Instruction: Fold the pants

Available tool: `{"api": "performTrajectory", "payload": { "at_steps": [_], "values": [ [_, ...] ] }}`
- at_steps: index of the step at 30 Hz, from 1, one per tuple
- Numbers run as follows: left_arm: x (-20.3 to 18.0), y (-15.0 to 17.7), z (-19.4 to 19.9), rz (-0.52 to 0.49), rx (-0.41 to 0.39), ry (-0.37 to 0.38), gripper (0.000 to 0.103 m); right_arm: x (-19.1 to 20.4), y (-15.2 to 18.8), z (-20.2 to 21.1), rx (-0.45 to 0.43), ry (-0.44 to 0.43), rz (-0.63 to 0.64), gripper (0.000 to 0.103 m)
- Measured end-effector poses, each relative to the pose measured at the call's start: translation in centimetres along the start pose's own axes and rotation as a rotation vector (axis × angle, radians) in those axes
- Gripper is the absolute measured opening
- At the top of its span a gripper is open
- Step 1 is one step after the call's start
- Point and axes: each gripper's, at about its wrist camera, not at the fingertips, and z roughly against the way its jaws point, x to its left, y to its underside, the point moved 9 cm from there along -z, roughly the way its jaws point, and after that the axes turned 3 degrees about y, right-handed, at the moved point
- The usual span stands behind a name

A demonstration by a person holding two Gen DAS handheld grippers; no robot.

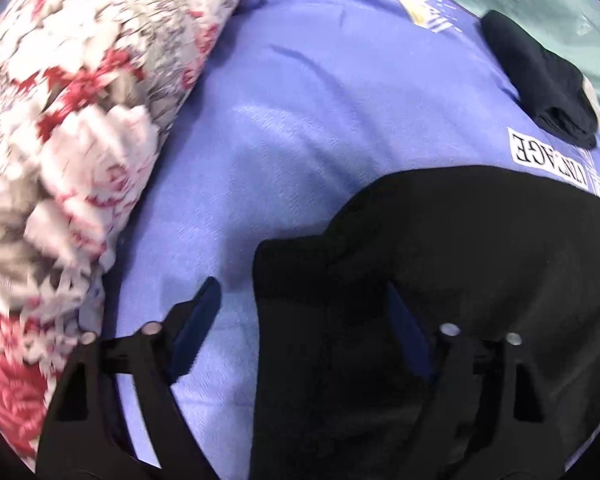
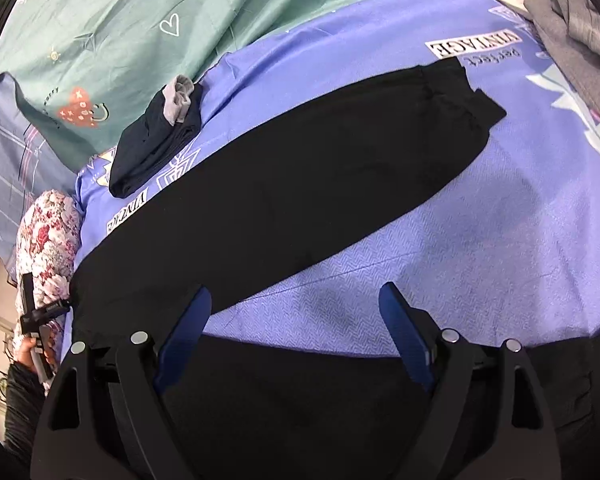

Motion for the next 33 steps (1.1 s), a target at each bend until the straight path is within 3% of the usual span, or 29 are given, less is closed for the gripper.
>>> {"api": "performTrajectory", "payload": {
  "at_steps": [4, 5, 9, 11, 14, 17, 19, 20, 22, 24, 27, 33],
  "values": [
    [-0.9, -0.8, -0.3, -0.057, 0.005, 0.027, 0.055, -0.2, 0.4, -1.2, 0.016, -0.013, -0.018, 0.086],
    [-1.1, -1.0, -0.3, -0.072, -0.001, 0.023, 0.043, -0.3, 0.6, -1.5, 0.022, -0.013, -0.027, 0.086],
    [-2.3, -1.1, 0.3, -0.120, -0.024, -0.031, 0.031, -0.5, 1.0, -2.2, 0.041, -0.007, -0.033, 0.086],
    [-2.4, -1.8, 1.1, -0.107, -0.053, -0.065, 0.030, -0.3, 0.7, -1.7, 0.020, 0.001, -0.004, 0.086],
    [-1.2, -3.3, 3.4, -0.004, -0.142, -0.079, 0.030, -0.1, 0.3, -1.3, -0.004, 0.005, 0.010, 0.086],
    [0.0, -4.1, 3.6, 0.050, -0.169, -0.122, 0.030, 0.1, 0.4, -1.4, -0.004, 0.003, 0.019, 0.086],
    [0.9, -3.7, 2.2, 0.051, -0.137, -0.172, 0.032, 0.0, 0.5, -1.5, 0.004, 0.014, 0.026, 0.086],
    [1.3, -3.1, 1.4, 0.058, -0.113, -0.174, 0.038, 0.1, 0.5, -1.6, 0.009, 0.029, 0.035, 0.086],
    [1.9, -2.5, -0.1, 0.053, -0.077, -0.206, 0.056, 0.5, 0.0, -1.6, 0.022, 0.057, 0.071, 0.086],
    [2.7, -2.5, 0.3, 0.037, -0.093, -0.263, 0.086, 1.5, -1.0, -1.6, 0.022, 0.078, 0.131, 0.086],
    [3.6, -2.5, 0.9, 0.038, -0.088, -0.239, 0.090, 4.5, -4.1, -2.4, -0.012, 0.114, 0.303, 0.089],
    [5.4, -2.3, 3.1, 0.059, -0.118, -0.194, 0.090, 10.6, -9.0, -9.3, -0.009, 0.158, 0.582, 0.089]
  ]
}}
